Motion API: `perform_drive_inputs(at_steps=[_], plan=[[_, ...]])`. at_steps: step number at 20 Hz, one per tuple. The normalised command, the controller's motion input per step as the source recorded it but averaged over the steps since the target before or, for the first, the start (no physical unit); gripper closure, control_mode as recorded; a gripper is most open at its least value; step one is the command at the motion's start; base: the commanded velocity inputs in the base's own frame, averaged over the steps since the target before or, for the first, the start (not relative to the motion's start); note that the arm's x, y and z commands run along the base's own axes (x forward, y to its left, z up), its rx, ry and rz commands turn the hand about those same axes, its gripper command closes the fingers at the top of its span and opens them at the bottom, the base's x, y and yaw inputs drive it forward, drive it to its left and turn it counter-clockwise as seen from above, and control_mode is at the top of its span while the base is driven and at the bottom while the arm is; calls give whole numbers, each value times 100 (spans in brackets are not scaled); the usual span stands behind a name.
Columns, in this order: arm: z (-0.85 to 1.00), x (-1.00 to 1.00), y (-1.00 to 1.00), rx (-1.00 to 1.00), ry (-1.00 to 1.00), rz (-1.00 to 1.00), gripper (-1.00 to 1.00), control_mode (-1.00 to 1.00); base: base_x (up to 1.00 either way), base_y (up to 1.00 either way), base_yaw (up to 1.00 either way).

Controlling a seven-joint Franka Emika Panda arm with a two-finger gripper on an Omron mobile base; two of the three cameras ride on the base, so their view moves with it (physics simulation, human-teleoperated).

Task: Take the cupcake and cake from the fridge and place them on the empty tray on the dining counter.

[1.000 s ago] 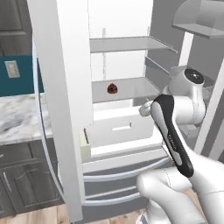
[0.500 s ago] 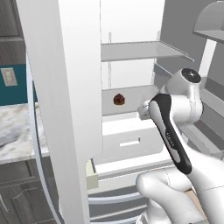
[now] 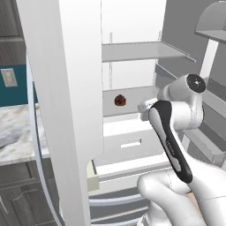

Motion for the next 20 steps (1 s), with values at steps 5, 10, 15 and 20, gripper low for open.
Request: perform_drive_inputs(at_steps=[5, 10, 15, 20], plan=[[0, 71, 12, 0, 15, -2, -100, -100, 0, 0, 0], [0, 82, 2, 0, 18, -3, -100, -100, 0, 0, 0], [-15, 72, 8, 0, 6, -1, -100, -100, 0, 0, 0], [-41, 54, 14, 0, -1, -1, -100, -100, 0, 0, 0]])
